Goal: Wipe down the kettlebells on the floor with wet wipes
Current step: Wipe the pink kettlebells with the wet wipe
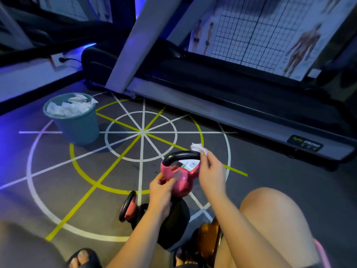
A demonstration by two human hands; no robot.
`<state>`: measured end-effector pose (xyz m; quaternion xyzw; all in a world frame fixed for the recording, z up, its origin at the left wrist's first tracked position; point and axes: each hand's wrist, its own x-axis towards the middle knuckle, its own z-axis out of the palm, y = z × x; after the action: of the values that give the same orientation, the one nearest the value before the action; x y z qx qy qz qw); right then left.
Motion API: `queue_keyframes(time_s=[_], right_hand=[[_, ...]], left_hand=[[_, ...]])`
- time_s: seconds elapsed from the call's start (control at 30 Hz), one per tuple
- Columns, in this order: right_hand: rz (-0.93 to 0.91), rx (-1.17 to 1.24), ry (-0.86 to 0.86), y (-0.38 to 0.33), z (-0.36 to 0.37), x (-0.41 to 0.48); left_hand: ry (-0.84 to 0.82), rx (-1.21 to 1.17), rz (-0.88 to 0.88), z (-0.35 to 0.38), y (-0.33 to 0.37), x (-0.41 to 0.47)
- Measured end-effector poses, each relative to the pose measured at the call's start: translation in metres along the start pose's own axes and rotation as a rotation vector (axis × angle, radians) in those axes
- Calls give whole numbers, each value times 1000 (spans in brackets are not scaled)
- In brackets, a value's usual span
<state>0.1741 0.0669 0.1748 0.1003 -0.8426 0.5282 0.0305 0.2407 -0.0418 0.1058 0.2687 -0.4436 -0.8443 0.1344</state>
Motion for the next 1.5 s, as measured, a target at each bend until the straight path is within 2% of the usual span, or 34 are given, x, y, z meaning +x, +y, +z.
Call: queue_keyframes(time_s=[0.07, 0.1, 0.2, 0.27, 0.3, 0.4, 0.47, 0.6, 0.7, 0.8, 0.9, 1.0, 1.07, 1.17, 1.2, 1.3, 1.33, 1.4, 1.5], right_hand=[[131, 5, 53, -1, -5, 5], [99, -10, 56, -3, -4, 4], [-210, -100, -52, -7, 10, -6], [-271, -103, -140, -7, 10, -4], [-212, -79, -141, -7, 7, 1], [153, 94, -120, -7, 0, 10], [261, 164, -142, -3, 6, 11], [185, 141, -159, -9, 21, 4], [178, 109, -200, -18, 25, 0], [225, 93, -237, -25, 23, -1], [260, 82, -261, -26, 17, -5], [287, 92, -294, -31, 2, -10], [323, 104, -289, -33, -8, -11], [426, 40, -318, -30, -20, -11], [438, -27, -337, -26, -24, -11], [347, -437, -423, -21, -41, -5], [333, -477, -442, -22, -46, -3], [360, -340, -467, -25, -49, 0], [482, 34, -472, -31, -42, -9]], left_hand=[[-15, -1, -6, 3, 0, -2], [-17, 11, 2, 2, -2, -2], [-6, 51, 13, -2, -3, 2], [-9, 63, -4, -7, -2, 5], [-15, 53, -12, -9, 0, 5], [-41, 50, -38, -7, 10, -3], [-19, 120, -14, -9, 13, -5], [48, 342, 216, -21, 32, -1], [29, 306, 328, -20, 62, -3], [-3, 303, 318, -20, 74, -3], [88, 410, 246, -16, 78, 1], [18, 714, 233, -6, 85, 1], [-24, 820, 201, -1, 94, -1], [-189, 970, 196, -1, 110, -3], [-257, 982, 178, 0, 115, -5], [-396, 1099, 105, 5, 128, -10], [-419, 1146, 88, 6, 130, -9], [-433, 1190, 52, 5, 132, -6], [-376, 1204, -3, 0, 131, -5]])
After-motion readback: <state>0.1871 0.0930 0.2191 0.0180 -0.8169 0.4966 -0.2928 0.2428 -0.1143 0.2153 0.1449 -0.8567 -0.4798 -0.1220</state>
